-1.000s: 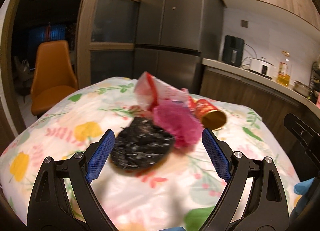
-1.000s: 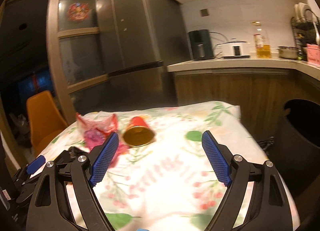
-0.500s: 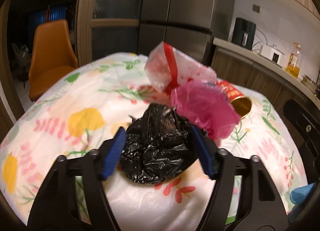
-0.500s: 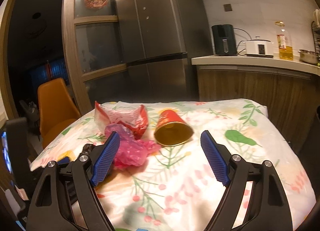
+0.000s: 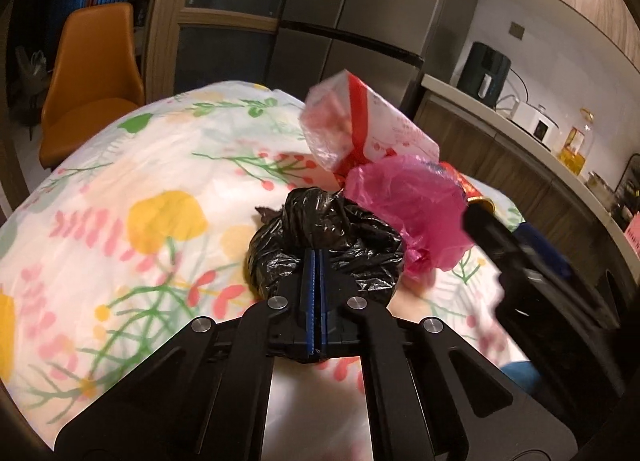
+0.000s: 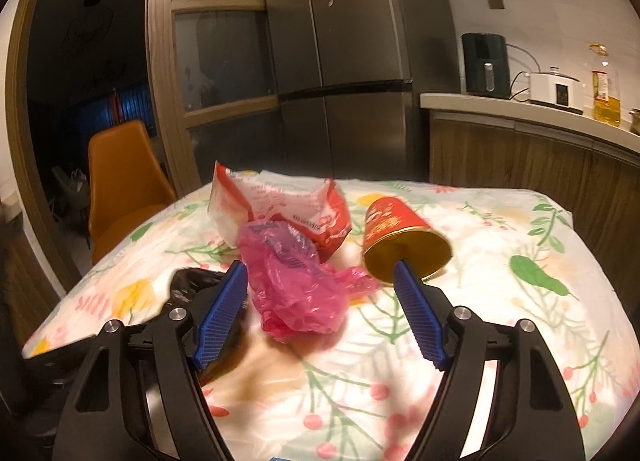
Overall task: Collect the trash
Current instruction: 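Grasp the black plastic bag with the left tool while the right tool grasps the pink bag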
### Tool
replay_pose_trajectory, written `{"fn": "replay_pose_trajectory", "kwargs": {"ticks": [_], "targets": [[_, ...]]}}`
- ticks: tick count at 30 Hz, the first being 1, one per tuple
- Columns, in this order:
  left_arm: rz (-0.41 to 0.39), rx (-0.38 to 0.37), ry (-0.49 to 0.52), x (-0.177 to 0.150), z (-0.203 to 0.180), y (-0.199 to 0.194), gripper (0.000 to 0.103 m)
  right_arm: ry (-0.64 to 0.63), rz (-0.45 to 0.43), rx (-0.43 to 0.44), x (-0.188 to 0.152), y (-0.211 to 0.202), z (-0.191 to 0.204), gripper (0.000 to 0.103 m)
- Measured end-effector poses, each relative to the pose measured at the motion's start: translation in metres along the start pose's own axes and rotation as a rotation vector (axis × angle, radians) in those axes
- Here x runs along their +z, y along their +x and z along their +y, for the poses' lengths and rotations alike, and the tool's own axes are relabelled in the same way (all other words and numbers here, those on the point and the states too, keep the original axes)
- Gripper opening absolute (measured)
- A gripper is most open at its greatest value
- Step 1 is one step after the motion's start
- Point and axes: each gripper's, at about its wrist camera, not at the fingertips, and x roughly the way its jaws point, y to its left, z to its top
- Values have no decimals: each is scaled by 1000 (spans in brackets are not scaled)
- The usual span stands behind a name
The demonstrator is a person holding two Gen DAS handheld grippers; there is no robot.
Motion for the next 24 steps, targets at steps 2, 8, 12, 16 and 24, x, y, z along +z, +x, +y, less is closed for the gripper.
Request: {"fn": "replay_pose_trajectory", "kwargs": {"ticks": [2, 8, 12, 16, 24], "targets": [[-10, 15, -4, 1, 4, -4, 1, 3, 19, 3, -1, 7, 1, 66], [-41, 38, 8, 5, 8, -13, 1, -17, 72, -10, -6, 21, 8, 39], [-37, 31, 12, 6, 7, -12, 1, -12, 78, 13, -6, 18, 5, 13], [-47, 24, 20, 5, 3, -18, 1, 6, 72, 30, -5, 5, -1, 7], [-68, 8, 39, 3, -14, -35, 0, 29, 4, 19, 2, -46, -15, 7]]}}
